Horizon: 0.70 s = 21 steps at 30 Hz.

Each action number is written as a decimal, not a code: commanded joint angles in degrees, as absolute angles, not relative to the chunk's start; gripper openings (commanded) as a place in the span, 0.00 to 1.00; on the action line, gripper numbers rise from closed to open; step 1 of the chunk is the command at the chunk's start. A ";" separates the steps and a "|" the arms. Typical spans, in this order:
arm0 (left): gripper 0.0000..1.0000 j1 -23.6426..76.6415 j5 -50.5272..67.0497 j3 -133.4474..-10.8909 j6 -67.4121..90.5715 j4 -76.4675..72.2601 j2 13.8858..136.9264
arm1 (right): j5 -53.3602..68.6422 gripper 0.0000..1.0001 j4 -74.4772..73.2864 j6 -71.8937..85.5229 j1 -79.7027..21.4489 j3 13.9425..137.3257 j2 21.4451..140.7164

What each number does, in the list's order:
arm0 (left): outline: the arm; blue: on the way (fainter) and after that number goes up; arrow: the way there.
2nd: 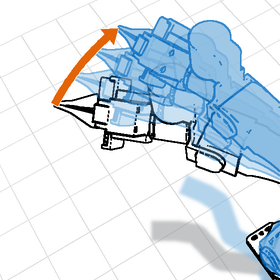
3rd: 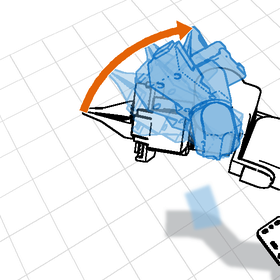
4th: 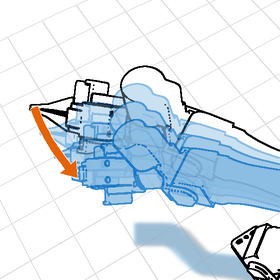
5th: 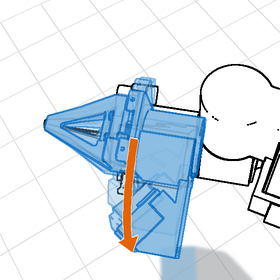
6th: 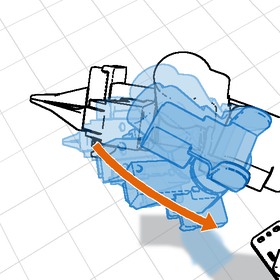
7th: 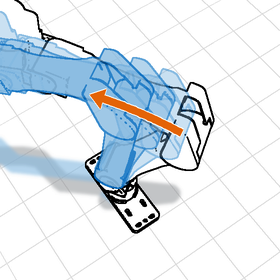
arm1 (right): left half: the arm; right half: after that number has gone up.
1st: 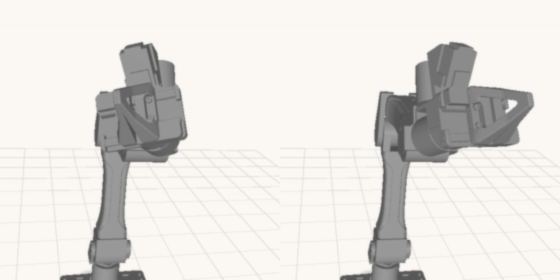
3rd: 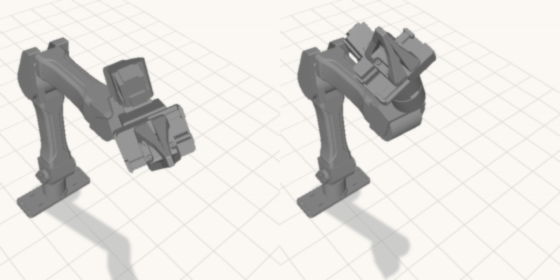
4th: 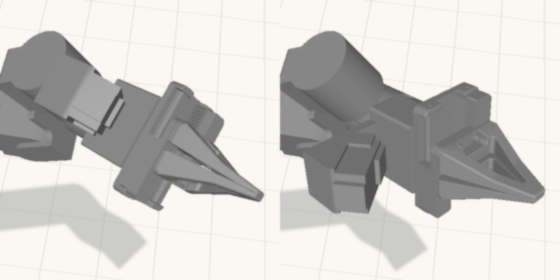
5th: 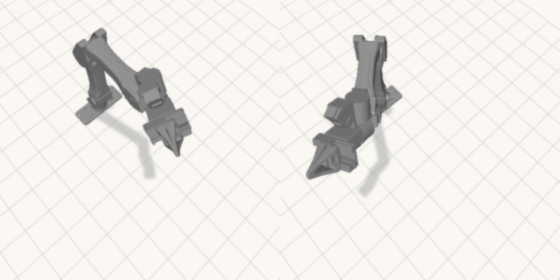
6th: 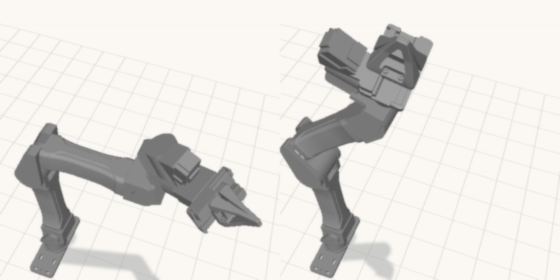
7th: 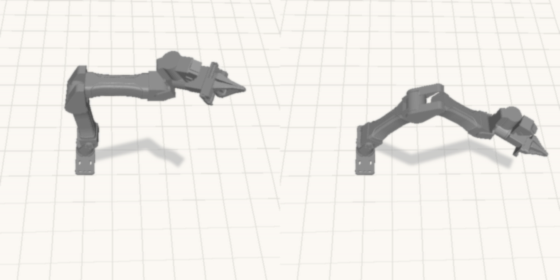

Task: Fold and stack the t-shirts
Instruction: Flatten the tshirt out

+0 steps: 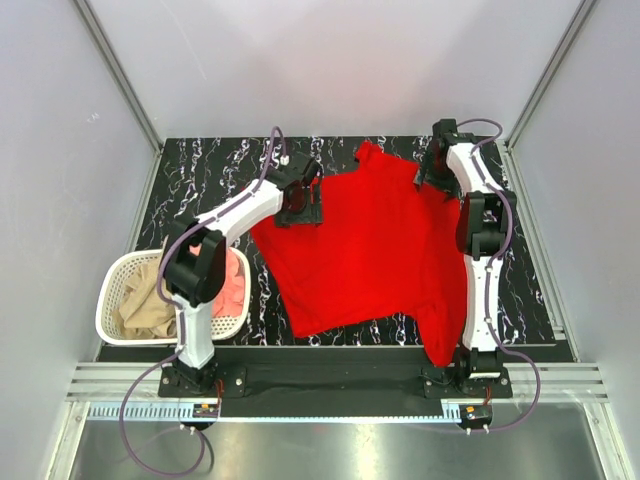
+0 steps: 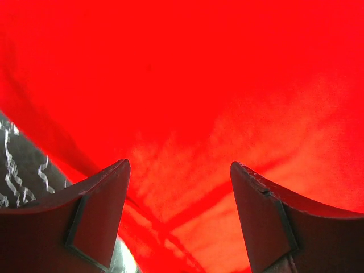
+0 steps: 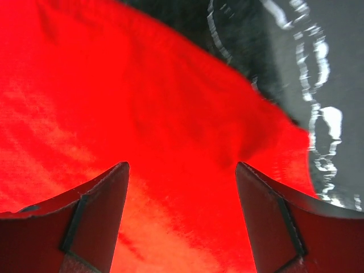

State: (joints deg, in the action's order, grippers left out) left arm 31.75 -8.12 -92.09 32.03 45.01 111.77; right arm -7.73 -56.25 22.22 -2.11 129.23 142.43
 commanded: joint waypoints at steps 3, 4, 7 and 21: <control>0.76 31.03 -7.82 -97.73 35.24 43.94 118.38 | -18.62 0.82 -57.48 25.39 -2.55 130.62 141.43; 0.76 30.94 -7.82 -97.65 35.42 44.12 118.91 | -20.11 0.82 -57.57 26.18 -2.46 126.26 140.55; 0.76 31.03 -8.26 -95.55 35.86 44.30 119.44 | -20.39 0.81 -56.69 28.30 -2.46 114.55 135.37; 0.72 33.22 -3.52 -76.48 31.39 41.58 109.00 | -17.41 0.83 -54.50 30.77 6.15 75.68 105.68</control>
